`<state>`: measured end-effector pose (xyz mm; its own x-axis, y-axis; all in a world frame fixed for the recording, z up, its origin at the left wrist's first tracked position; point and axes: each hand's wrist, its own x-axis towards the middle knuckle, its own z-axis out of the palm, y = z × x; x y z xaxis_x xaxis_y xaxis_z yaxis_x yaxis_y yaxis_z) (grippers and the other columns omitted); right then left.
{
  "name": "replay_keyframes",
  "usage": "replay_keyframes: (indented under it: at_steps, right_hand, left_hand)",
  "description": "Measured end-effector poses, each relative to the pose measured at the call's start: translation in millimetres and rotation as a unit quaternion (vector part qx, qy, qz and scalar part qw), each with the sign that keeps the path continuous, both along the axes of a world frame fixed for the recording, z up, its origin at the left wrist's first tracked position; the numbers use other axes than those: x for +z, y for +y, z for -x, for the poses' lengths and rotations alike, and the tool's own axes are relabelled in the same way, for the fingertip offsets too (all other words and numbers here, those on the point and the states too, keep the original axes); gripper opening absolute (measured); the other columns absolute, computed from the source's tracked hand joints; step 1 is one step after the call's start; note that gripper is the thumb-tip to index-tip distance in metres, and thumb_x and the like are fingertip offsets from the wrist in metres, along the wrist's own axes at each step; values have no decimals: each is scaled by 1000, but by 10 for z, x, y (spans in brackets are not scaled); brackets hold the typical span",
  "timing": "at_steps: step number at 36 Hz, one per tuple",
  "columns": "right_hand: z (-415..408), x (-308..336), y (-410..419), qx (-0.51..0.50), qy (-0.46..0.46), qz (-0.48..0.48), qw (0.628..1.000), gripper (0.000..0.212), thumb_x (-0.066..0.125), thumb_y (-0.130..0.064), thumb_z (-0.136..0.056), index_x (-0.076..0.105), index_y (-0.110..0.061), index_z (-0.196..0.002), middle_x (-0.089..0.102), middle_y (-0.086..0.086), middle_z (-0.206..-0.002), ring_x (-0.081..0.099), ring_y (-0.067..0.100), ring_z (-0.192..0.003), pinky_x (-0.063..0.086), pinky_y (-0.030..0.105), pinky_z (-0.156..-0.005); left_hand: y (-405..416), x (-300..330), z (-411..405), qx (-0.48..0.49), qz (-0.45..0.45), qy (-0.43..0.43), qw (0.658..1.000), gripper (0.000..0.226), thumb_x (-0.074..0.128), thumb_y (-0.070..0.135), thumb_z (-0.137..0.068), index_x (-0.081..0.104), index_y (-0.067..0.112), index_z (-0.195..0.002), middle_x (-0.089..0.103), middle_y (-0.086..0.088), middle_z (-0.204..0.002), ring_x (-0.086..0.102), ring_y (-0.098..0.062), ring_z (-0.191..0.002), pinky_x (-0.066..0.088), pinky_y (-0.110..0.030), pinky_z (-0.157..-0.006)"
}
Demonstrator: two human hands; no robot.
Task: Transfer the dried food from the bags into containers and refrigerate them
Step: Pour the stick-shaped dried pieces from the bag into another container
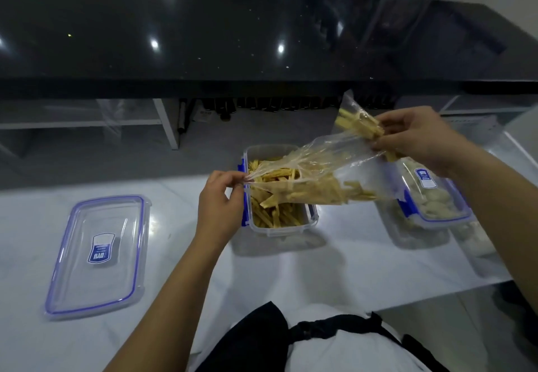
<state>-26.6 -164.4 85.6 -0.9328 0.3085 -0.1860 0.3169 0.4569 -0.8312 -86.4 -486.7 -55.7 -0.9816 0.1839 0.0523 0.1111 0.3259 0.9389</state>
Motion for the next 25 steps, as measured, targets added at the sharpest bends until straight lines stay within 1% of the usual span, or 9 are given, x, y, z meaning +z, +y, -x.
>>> replay_keyframes:
  at_steps: [3,7,9,11,13,17,21,22,25]
  right_hand:
    - [-19,69,37,30,-19,-3,999,34,78,3,-77,78,-26,-95,78,5,-89,76,22,-77,57,23,-60]
    - [-62,165,36,95,-70,14,993,40,80,-16,-66,76,-21,-105,78,8,-95,76,24,-85,58,22,-65]
    - [-68,186,65,98,-85,44,991,37,75,-13,-70,75,-17,-107,78,10,-98,76,23,-87,58,21,-66]
    - [-73,192,95,91,-96,67,989,27,68,-5,-82,74,-12,-107,77,12,-99,76,24,-86,58,22,-67]
    - [-88,179,107,75,-95,47,992,21,65,-2,-88,76,-12,-104,77,13,-96,75,26,-83,59,24,-66]
    - [-109,117,58,7,-29,-39,999,9,71,-8,-87,78,-11,-92,77,9,-82,75,22,-75,63,32,-67]
    - [-88,116,-30,-71,66,-23,995,17,74,-7,-85,74,2,-99,72,17,-77,69,18,-61,62,30,-65]
    - [-79,135,-54,-85,92,-21,992,17,74,-7,-85,74,2,-99,70,18,-78,67,18,-60,61,31,-65]
    - [-51,187,-161,-83,133,-24,987,7,75,-10,-85,77,-13,-91,72,17,-86,69,23,-71,62,37,-71]
  left_hand:
    - [-7,-30,17,1,9,3,1000,14,58,21,-100,64,34,-99,55,22,-100,52,23,-94,44,-3,-61]
    - [0,-52,31,2,-1,4,1000,14,59,19,-100,65,31,-99,55,21,-101,51,23,-96,44,1,-59]
    - [-4,-59,35,6,-1,2,1000,14,58,18,-100,65,30,-99,55,22,-100,50,24,-96,42,3,-60]
    - [-10,-66,38,9,3,3,1000,13,58,17,-100,65,29,-99,54,22,-100,49,25,-96,40,4,-60]
    - [-9,-67,34,9,4,4,1000,13,58,16,-100,65,28,-99,54,21,-100,50,25,-95,40,5,-61]
    - [0,-54,29,10,4,6,1000,14,58,15,-99,65,27,-99,56,17,-100,51,22,-97,42,3,-61]
    - [16,-19,7,-1,-5,8,1000,13,58,19,-100,64,30,-99,56,19,-100,52,23,-95,43,3,-60]
    - [20,-8,-4,-4,-8,10,1000,13,59,20,-100,64,32,-98,57,20,-100,52,22,-95,44,2,-59]
    - [21,15,-30,-6,1,14,1000,19,59,21,-99,61,39,-93,57,21,-99,55,17,-95,46,-3,-58]
